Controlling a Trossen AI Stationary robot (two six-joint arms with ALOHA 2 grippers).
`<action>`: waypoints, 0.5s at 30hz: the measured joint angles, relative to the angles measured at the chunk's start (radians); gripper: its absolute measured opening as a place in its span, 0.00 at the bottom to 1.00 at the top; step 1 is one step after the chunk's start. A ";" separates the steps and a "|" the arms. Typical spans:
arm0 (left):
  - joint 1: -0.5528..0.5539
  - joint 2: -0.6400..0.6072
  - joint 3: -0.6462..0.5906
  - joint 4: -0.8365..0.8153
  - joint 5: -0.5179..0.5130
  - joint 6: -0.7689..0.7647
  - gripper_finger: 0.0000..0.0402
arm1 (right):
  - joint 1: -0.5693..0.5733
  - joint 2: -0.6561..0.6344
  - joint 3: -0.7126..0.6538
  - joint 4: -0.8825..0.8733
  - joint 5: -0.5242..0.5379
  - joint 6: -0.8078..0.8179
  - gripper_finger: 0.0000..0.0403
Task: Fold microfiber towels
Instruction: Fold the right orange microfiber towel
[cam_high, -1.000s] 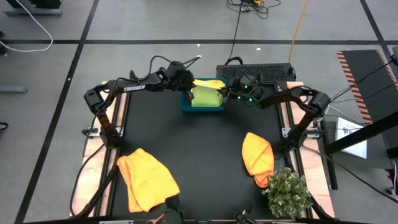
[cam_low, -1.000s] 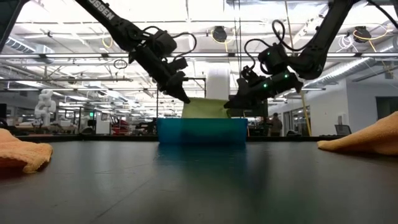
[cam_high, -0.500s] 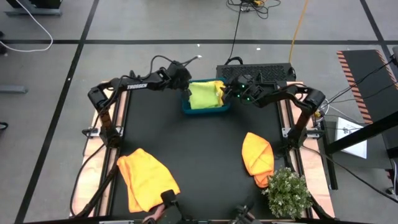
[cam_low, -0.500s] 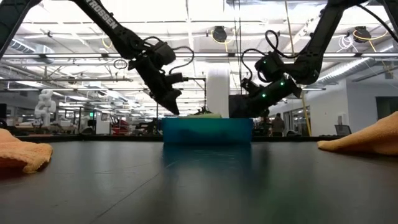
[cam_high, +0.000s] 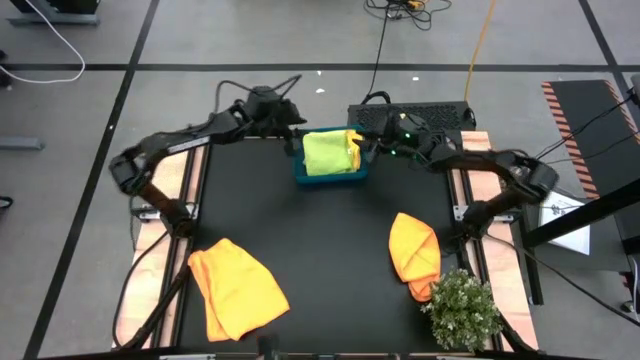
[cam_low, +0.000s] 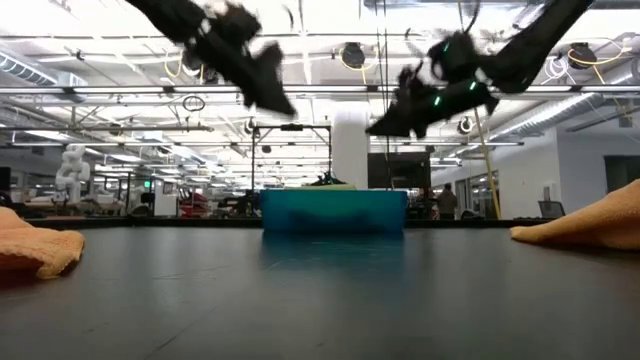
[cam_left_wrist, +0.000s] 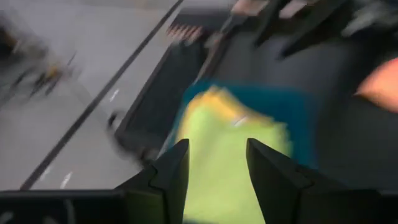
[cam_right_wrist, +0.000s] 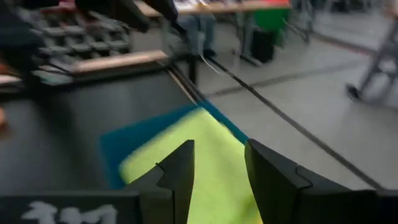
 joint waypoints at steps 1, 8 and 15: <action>-0.020 -0.041 0.000 -0.011 0.024 0.002 0.38 | 0.021 -0.046 -0.010 -0.014 0.000 -0.003 0.32; -0.222 -0.311 -0.160 0.009 -0.036 0.001 0.25 | 0.157 -0.324 -0.091 -0.249 -0.003 -0.030 0.30; -0.381 -0.503 -0.498 0.295 -0.047 -0.104 0.19 | 0.254 -0.468 -0.107 -0.683 0.103 -0.023 0.29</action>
